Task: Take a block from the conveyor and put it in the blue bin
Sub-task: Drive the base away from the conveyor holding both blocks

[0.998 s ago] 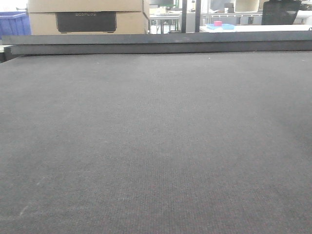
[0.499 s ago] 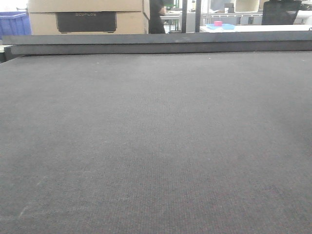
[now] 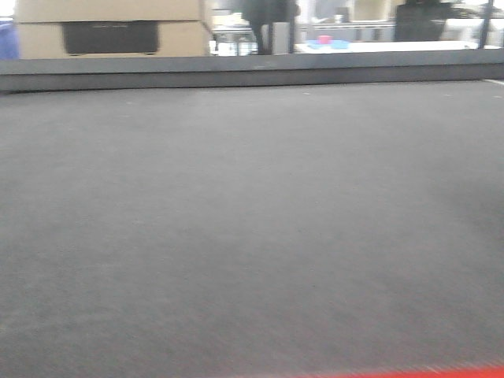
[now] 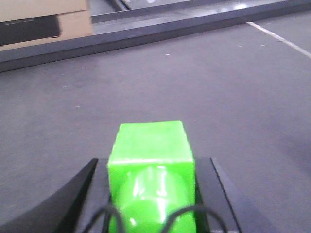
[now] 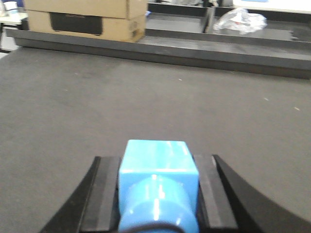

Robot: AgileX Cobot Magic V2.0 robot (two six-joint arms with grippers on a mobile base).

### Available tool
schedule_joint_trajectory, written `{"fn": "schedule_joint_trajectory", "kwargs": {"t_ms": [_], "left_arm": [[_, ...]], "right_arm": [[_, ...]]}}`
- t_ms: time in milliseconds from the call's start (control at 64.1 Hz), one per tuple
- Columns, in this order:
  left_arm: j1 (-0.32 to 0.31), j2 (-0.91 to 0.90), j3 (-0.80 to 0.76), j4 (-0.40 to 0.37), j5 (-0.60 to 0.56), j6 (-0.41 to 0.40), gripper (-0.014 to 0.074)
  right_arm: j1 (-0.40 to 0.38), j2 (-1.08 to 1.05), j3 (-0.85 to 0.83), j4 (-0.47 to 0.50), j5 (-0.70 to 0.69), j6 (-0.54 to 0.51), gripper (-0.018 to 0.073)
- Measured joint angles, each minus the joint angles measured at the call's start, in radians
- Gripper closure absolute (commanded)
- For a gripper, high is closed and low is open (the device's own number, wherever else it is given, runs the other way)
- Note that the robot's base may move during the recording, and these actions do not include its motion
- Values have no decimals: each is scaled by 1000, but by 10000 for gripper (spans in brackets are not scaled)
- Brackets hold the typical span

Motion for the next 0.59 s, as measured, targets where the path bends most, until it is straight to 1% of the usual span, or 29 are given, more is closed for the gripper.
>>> {"fn": "schedule_joint_trajectory", "kwargs": {"t_ms": [592], "left_arm": [[0,0,0,0,-2,0,707]], "right_arm": [[0,0,0,0,0,0,721]]}}
